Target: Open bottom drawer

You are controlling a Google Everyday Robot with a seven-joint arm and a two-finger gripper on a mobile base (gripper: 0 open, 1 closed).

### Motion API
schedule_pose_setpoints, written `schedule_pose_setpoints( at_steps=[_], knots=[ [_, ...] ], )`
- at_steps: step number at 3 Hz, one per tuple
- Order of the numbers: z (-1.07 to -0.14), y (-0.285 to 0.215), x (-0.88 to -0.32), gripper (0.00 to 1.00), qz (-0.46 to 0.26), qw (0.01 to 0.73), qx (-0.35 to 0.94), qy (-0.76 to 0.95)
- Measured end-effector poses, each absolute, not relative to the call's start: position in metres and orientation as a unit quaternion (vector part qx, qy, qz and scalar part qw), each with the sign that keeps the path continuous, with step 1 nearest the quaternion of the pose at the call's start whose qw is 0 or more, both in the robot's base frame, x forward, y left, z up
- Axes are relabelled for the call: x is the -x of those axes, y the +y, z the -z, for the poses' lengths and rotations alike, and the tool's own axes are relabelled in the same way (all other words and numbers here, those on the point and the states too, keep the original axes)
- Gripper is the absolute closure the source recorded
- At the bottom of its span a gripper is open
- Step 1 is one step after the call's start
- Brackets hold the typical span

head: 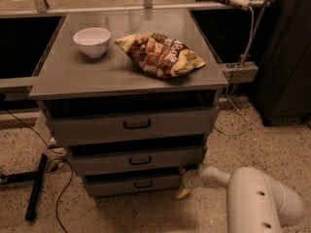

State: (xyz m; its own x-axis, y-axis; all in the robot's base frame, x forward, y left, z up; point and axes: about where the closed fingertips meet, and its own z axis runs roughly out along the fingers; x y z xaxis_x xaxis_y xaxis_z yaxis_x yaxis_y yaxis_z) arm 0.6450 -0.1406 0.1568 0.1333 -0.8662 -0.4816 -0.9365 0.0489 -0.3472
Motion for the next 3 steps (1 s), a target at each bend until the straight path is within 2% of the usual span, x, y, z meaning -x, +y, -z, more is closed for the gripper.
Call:
schedule_pose_setpoints(
  at_steps=[3],
  knots=[
    [-0.168,-0.141,-0.645,0.85,-0.057,0.307,0.687,0.656]
  ],
)
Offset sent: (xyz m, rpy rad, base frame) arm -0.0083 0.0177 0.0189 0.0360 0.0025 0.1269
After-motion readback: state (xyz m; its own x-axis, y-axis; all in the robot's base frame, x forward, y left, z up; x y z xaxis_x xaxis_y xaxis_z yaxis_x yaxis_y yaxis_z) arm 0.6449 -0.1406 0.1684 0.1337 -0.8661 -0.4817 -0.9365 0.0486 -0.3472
